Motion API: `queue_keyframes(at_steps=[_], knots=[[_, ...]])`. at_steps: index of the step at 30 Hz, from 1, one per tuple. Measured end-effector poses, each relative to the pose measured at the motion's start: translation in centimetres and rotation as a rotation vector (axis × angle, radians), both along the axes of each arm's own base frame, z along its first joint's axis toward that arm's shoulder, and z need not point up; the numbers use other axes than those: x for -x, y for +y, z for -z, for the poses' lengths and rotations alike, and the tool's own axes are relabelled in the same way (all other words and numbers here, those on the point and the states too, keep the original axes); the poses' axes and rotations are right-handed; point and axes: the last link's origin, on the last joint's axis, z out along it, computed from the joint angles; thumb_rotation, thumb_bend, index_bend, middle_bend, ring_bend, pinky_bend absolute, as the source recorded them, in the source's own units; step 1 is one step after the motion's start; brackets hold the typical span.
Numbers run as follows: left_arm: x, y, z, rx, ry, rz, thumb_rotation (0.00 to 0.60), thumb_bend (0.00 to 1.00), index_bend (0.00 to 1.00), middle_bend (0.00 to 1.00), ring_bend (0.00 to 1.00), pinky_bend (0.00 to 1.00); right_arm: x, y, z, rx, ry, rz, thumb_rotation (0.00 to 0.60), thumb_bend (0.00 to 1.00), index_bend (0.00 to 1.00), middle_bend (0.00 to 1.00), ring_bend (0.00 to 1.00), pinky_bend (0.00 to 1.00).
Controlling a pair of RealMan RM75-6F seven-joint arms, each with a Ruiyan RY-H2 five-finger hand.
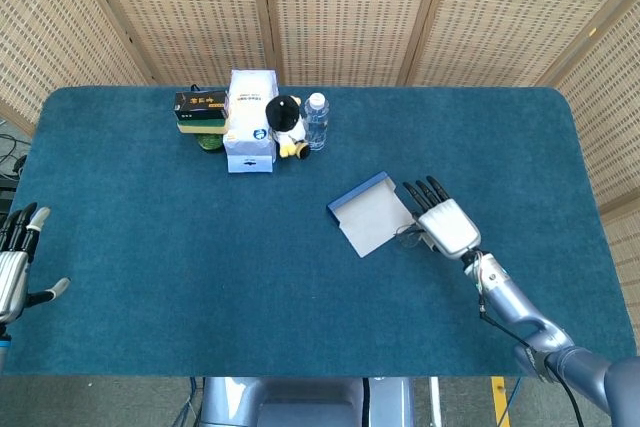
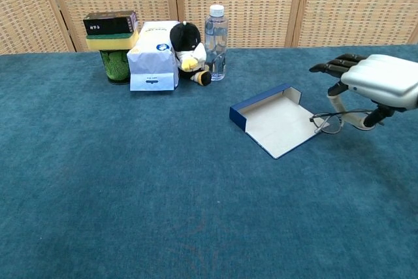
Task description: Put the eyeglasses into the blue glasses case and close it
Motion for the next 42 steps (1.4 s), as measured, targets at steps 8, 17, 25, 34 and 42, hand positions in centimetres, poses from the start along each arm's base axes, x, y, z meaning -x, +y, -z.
queue_keyframes(at_steps=[8,17,25,34,42], knots=[[0.3,0.5,-0.2,-0.002,-0.01,-0.015,0.6,0.0,0.0,0.0,0.0,0.0,-3.6,-3.1,0.6,0.017,0.099,-0.061,0.6,0.52,0.57,0.03,0.0,0.01],[0.7,0.9,-0.6,-0.005,-0.023,-0.03,0.6,0.0,0.0,0.0,0.0,0.0,-4.5,-5.1,2.5,0.032,0.22,-0.071,0.6,0.52,0.57,0.03,0.0,0.02],[0.9,1.0,-0.9,-0.009,-0.033,-0.039,0.6,0.0,0.0,0.0,0.0,0.0,-5.3,-5.5,4.6,0.039,0.274,-0.104,0.6,0.52,0.57,0.04,0.0,0.02],[1.0,1.1,-0.9,-0.01,-0.035,-0.045,0.6,0.0,0.0,0.0,0.0,0.0,-6.7,-5.3,6.2,0.03,0.301,-0.15,0.6,0.52,0.57,0.04,0.0,0.02],[1.1,1.1,-1.1,-0.011,-0.043,-0.053,0.6,0.0,0.0,0.0,0.0,0.0,-7.3,-5.9,6.9,0.058,0.325,-0.148,0.6,0.52,0.57,0.04,0.0,0.02]])
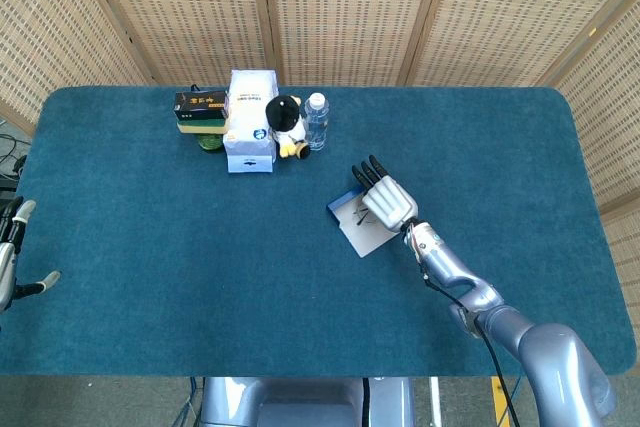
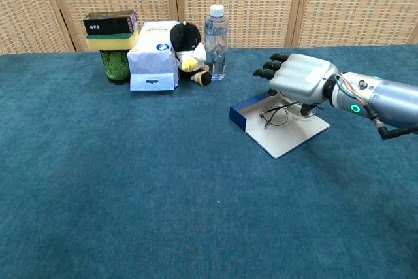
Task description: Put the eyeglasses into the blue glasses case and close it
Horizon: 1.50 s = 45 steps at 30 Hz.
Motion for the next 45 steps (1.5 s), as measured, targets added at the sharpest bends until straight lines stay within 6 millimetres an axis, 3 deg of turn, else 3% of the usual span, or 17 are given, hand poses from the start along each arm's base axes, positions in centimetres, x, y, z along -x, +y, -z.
queue_keyframes(at_steps=[17,19,21,23,24,27,30,40,42,45], knots=[[0.1,0.1,-0.1,0.003,-0.004,-0.009,0.6,0.0,0.0,0.0,0.0,0.0,-1.9,-0.2,1.4,0.005,0.017,-0.047,0.6,0.5,0.57,0.04,0.0,0.03],[0.1,0.1,-0.1,0.002,-0.005,-0.008,0.6,0.0,0.0,0.0,0.0,0.0,-2.1,-0.1,1.6,0.003,0.017,-0.052,0.6,0.46,0.57,0.04,0.0,0.03],[0.1,0.1,-0.1,0.002,-0.007,-0.008,0.6,0.0,0.0,0.0,0.0,0.0,-2.3,-0.1,1.7,0.003,0.018,-0.056,0.6,0.36,0.56,0.04,0.0,0.03],[0.1,0.1,-0.2,0.002,-0.007,-0.008,0.6,0.0,0.0,0.0,0.0,0.0,-2.4,-0.2,1.7,0.006,0.021,-0.06,0.6,0.23,0.47,0.04,0.0,0.03],[0.1,0.1,-0.2,0.002,-0.007,-0.008,0.6,0.0,0.0,0.0,0.0,0.0,-2.4,-0.2,1.7,0.009,0.021,-0.06,0.6,0.15,0.39,0.03,0.0,0.03],[0.1,0.1,-0.2,0.002,-0.009,-0.008,0.6,0.0,0.0,0.0,0.0,0.0,-2.6,-0.3,1.6,0.032,0.019,-0.064,0.6,0.04,0.2,0.0,0.0,0.03],[0.1,0.1,-0.2,0.002,-0.011,-0.008,0.6,0.0,0.0,0.0,0.0,0.0,-2.8,-0.4,1.5,0.073,0.012,-0.067,0.6,0.0,0.14,0.0,0.0,0.03],[0.1,0.1,-0.3,0.003,-0.012,-0.007,0.6,0.0,0.0,0.0,0.0,0.0,-3.6,0.1,0.7,0.118,-0.08,-0.068,0.6,0.1,0.14,0.0,0.0,0.03],[0.1,0.1,-0.2,0.004,-0.012,-0.006,0.6,0.0,0.0,0.0,0.0,0.0,-3.9,0.3,0.4,0.105,-0.105,-0.066,0.6,0.21,0.14,0.0,0.0,0.03],[0.1,0.0,-0.2,0.005,-0.012,-0.005,0.6,0.0,0.0,0.0,0.0,0.0,-4.4,0.6,-0.2,0.08,-0.138,-0.067,0.6,0.49,0.14,0.0,0.0,0.03]])
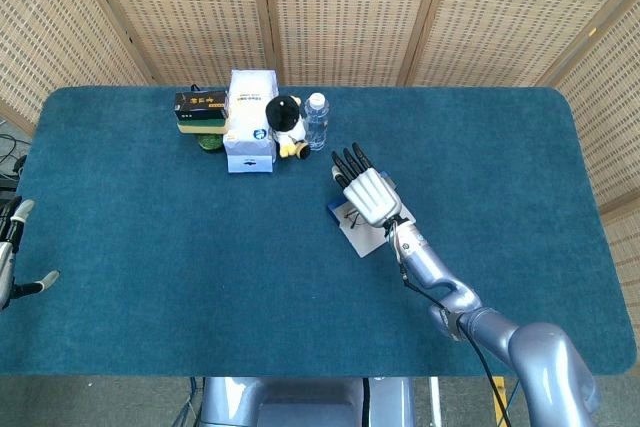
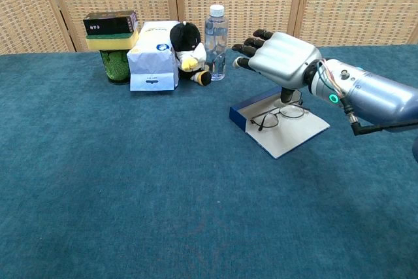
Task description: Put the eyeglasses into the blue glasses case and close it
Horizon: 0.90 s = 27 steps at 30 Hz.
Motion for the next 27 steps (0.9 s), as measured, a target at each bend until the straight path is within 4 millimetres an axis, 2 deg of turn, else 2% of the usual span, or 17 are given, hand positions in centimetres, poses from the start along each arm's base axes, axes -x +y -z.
queue_keyframes(at_steps=[4,6,11,17,21,27], knots=[[-0.1,0.0,0.0,0.001,0.0,0.002,0.6,0.0,0.0,0.0,0.0,0.0,-1.0,0.7,-0.9,-0.057,-0.06,0.003,0.6,0.91,0.15,0.03,0.0,0.03],[-0.1,0.0,0.0,0.001,0.001,0.004,0.6,0.0,0.0,0.0,0.0,0.0,-1.6,1.0,-1.1,-0.113,-0.112,0.032,0.6,0.99,0.16,0.05,0.0,0.03],[-0.1,0.0,0.0,0.0,0.0,0.006,0.6,0.0,0.0,0.0,0.0,0.0,-2.2,0.5,-1.3,-0.252,-0.271,0.2,0.6,1.0,0.19,0.09,0.0,0.03],[0.0,0.1,-0.1,0.0,-0.004,0.0,0.6,0.0,0.0,0.0,0.0,0.0,-3.1,-0.8,-0.8,-0.298,-0.37,0.335,0.6,1.0,0.2,0.16,0.0,0.07],[0.1,0.2,-0.2,-0.003,-0.009,-0.007,0.6,0.0,0.0,0.0,0.0,0.0,-3.4,-1.5,0.2,-0.311,-0.383,0.4,0.6,1.0,0.21,0.24,0.05,0.09],[0.2,0.3,-0.4,-0.007,-0.014,-0.009,0.6,0.0,0.0,0.0,0.0,0.0,-2.4,-2.3,1.6,-0.31,-0.315,0.482,0.6,1.0,0.25,0.24,0.06,0.09]])
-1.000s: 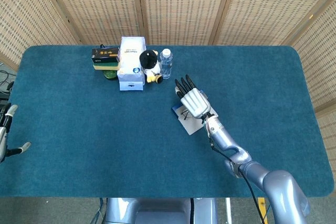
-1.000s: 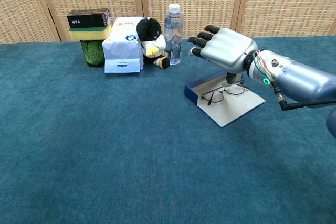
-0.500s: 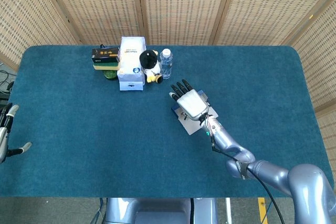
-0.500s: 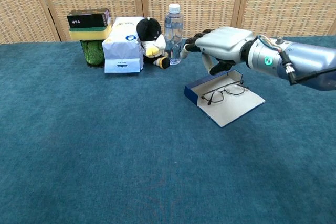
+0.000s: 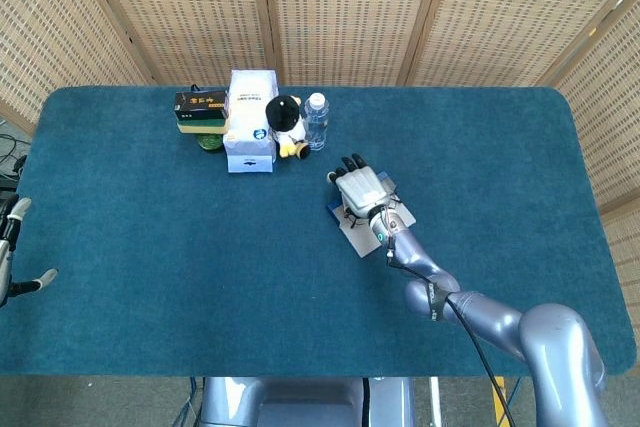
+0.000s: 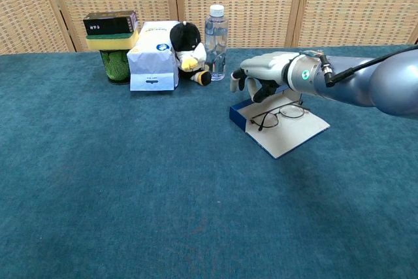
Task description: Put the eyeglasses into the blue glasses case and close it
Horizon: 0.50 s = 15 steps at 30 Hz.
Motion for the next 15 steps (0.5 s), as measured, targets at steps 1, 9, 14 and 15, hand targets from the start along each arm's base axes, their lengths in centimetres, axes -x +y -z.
queue_keyframes(at_steps=[1,9,14,15], knots=[[0.0,0.0,0.0,0.001,0.0,-0.001,0.6,0.0,0.0,0.0,0.0,0.0,0.2,0.0,0.2,-0.002,0.016,0.002,0.6,1.0,0.26,0.25,0.06,0.09],[-0.1,0.0,0.2,0.006,0.003,0.001,0.6,0.0,0.0,0.0,0.0,0.0,1.6,-0.4,0.0,0.004,0.112,-0.004,0.6,1.0,0.34,0.31,0.07,0.09],[0.0,0.0,0.3,0.014,0.008,0.0,0.6,0.0,0.0,0.0,0.0,0.0,2.6,-0.5,-0.9,0.01,0.192,-0.037,0.6,1.0,0.38,0.35,0.12,0.09],[-0.1,0.0,0.4,0.015,0.009,0.001,0.6,0.0,0.0,0.0,0.0,0.0,2.7,-0.5,-1.0,0.009,0.209,-0.046,0.6,1.0,0.39,0.35,0.13,0.09]])
